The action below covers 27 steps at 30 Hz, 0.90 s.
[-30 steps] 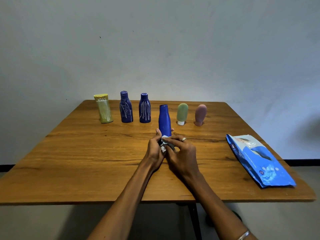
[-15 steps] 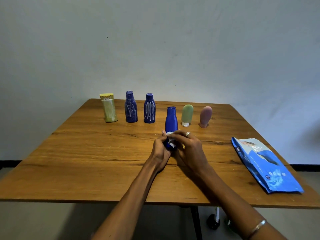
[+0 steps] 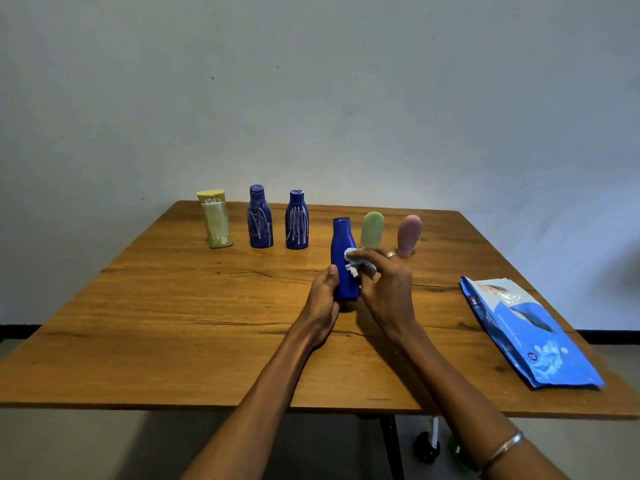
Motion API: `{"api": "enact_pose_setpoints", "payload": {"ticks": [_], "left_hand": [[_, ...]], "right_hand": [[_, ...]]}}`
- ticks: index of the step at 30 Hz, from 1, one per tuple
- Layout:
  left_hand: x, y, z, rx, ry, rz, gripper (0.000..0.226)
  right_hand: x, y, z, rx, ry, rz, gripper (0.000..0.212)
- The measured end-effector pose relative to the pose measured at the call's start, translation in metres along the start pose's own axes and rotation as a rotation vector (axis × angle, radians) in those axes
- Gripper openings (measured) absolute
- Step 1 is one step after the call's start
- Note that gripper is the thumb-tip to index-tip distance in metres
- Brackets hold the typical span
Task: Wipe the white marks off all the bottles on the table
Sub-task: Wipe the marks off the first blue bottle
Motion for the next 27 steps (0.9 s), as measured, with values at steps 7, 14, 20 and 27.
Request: {"api": "enact_pose_setpoints", "payload": {"ticks": [7, 14, 20, 27], "left_hand": [[-0.013, 0.005, -0.004, 0.046, 0.121, -0.002, 0.037], [-0.01, 0.003, -0.004, 0.03, 0.071, -0.009, 0.029], [-0.007, 0.002, -0.007, 0.063, 0.035, -0.056, 0.03], [-0.009, 0.001, -0.01, 0.074, 0.045, -0.06, 0.035]], "right_hand": [[0.022, 0.018, 0.034, 0.087, -0.126, 0.041, 0.035], [0.022, 0.025, 0.035, 0.171, -0.15, -0.024, 0.036], [0.025, 0.047, 0.044, 0.476, -0.144, -0.23, 0.035], [0.033, 0.055, 0.052, 0.586, -0.212, -0.237, 0.031]]}}
Point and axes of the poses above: each hand's wrist, its own z-axis away from the middle knuckle, its own x-axis out of the palm, y = z × x, the point moved 9 cm from there along -z, towards the middle knuckle, and after that the axes turned 12 degrees about z, right-handed, at the moved point
